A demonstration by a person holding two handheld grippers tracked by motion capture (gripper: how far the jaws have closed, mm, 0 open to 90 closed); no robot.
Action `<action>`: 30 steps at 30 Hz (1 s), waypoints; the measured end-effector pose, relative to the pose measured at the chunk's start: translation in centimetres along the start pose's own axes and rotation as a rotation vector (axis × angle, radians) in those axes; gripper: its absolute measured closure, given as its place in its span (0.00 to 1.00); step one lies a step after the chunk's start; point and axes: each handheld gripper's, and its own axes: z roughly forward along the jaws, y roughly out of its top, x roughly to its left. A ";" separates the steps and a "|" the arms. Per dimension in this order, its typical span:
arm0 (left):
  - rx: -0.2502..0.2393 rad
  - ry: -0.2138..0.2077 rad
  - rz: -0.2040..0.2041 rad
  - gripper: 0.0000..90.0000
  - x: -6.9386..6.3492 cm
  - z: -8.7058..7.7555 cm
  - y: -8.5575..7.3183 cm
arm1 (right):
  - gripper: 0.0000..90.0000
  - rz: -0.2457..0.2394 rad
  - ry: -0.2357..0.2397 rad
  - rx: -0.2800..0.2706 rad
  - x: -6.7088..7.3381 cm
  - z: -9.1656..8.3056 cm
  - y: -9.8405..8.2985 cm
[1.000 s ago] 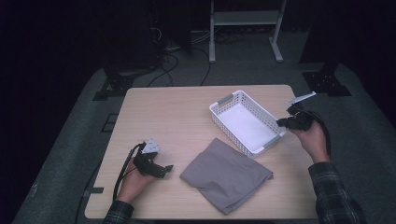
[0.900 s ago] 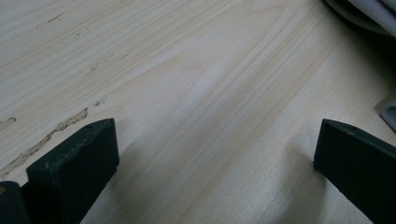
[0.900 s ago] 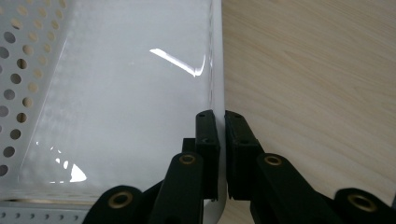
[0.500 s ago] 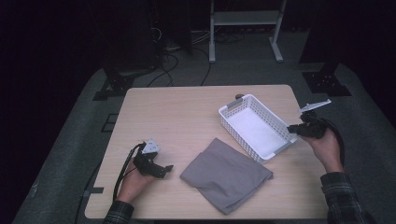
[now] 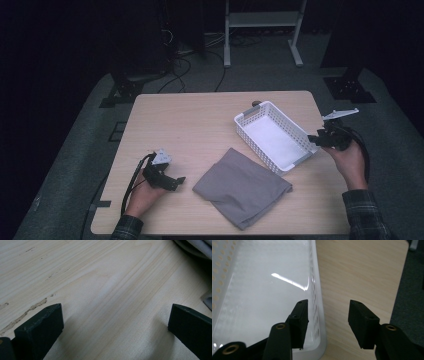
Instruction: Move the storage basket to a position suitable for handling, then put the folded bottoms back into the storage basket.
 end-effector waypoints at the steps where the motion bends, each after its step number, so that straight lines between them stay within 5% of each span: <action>1: -0.004 0.000 -0.004 0.00 0.0 0.0 0.0 | 0.51 -0.003 -0.010 -0.021 0.7 -0.7 0.1; 4: -0.004 0.000 -0.002 0.00 0.0 0.0 0.0 | 0.49 -0.001 -0.005 -0.033 1.4 -1.1 0.2; 11: -0.004 0.002 -0.005 0.00 -0.1 0.0 0.0 | 0.47 -0.037 0.071 -0.053 5.5 -1.7 0.5; 30: -0.003 0.001 -0.004 0.00 -0.2 0.0 -0.1 | 0.48 -0.122 0.239 -0.065 12.4 0.6 2.0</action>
